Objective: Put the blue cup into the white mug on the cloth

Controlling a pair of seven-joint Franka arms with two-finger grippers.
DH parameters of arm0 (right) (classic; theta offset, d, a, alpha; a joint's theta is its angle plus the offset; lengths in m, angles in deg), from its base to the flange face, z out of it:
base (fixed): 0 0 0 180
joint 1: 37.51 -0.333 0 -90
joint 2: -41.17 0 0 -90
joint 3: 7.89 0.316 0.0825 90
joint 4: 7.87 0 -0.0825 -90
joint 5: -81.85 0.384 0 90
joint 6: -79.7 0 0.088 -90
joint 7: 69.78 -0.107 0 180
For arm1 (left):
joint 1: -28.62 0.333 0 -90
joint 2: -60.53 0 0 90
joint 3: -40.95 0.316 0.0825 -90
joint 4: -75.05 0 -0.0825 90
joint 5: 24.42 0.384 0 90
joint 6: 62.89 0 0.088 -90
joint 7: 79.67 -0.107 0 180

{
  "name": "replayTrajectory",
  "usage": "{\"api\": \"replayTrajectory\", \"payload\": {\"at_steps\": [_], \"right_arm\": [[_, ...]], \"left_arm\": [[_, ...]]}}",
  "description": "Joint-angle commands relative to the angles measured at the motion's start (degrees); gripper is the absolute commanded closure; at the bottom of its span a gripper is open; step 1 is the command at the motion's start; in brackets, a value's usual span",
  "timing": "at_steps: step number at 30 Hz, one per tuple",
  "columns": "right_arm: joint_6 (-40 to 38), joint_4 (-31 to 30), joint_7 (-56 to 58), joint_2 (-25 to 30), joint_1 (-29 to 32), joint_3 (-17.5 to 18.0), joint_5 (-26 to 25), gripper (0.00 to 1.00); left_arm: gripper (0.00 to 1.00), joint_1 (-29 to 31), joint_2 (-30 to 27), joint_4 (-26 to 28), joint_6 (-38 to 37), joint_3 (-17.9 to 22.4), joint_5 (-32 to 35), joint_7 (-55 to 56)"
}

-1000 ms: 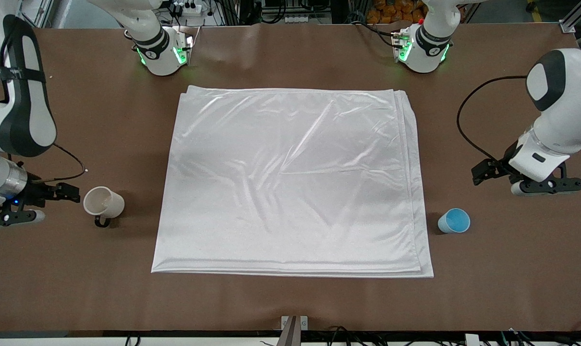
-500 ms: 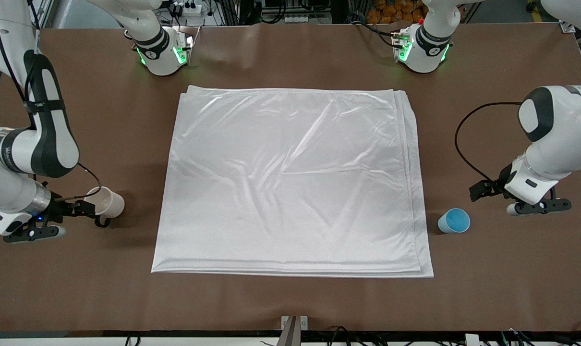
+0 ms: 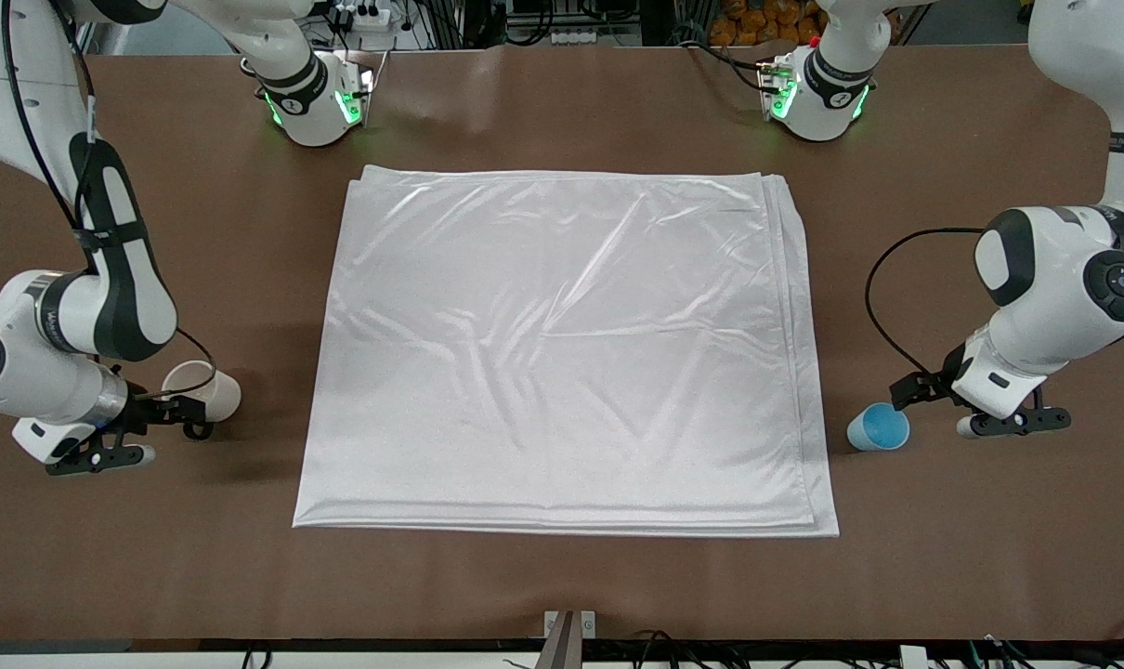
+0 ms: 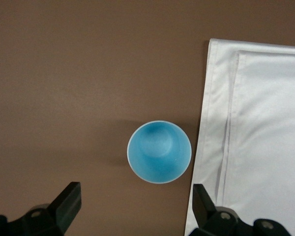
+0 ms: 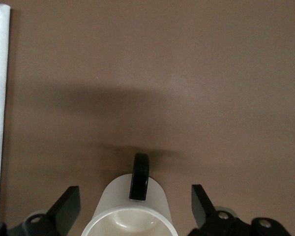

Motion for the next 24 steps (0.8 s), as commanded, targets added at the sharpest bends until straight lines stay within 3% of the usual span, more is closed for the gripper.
{"api": "replayTrajectory", "payload": {"at_steps": [1, 7, 9, 12, 15, 19, 24], "right_arm": [[-0.13, 1.9, 0.17, -2.31, 0.87, 0.41, 0.93, 0.0], [-0.13, 1.9, 0.17, -3.62, 1.04, 0.41, 3.56, 0.02], [-0.13, 1.9, 0.17, -3.8, 1.04, 0.32, 3.74, 0.14], [-0.13, 1.9, 0.26, -3.98, 1.04, 0.32, 3.66, 0.5], [-0.13, 1.9, 0.79, -4.06, 1.13, 0.32, 3.74, 0.79], [-0.13, 1.9, 0.88, -4.06, 1.13, 0.41, 3.74, 0.99], [-0.13, 1.9, 0.88, -3.98, 1.13, 0.41, 3.74, 1.0]], "left_arm": [[0.0, 0.64, 2.85, -0.69, 3.26, -0.33, -0.23, -0.96], [0.0, 0.72, 4.52, -0.69, 5.64, -0.24, -0.15, -1.05], [0.0, 0.72, 4.69, -0.69, 6.08, -0.24, -0.14, -1.05], [0.0, 0.72, 5.22, -0.78, 6.34, -0.24, -0.14, -1.05], [0.0, 0.72, 5.92, -0.78, 7.39, -0.16, -0.14, -1.05], [0.0, 0.72, 6.89, -0.78, 8.62, -0.16, -0.14, -1.05], [0.0, 1.43, 7.86, -0.78, 9.59, -0.16, -0.14, -1.05]]}}
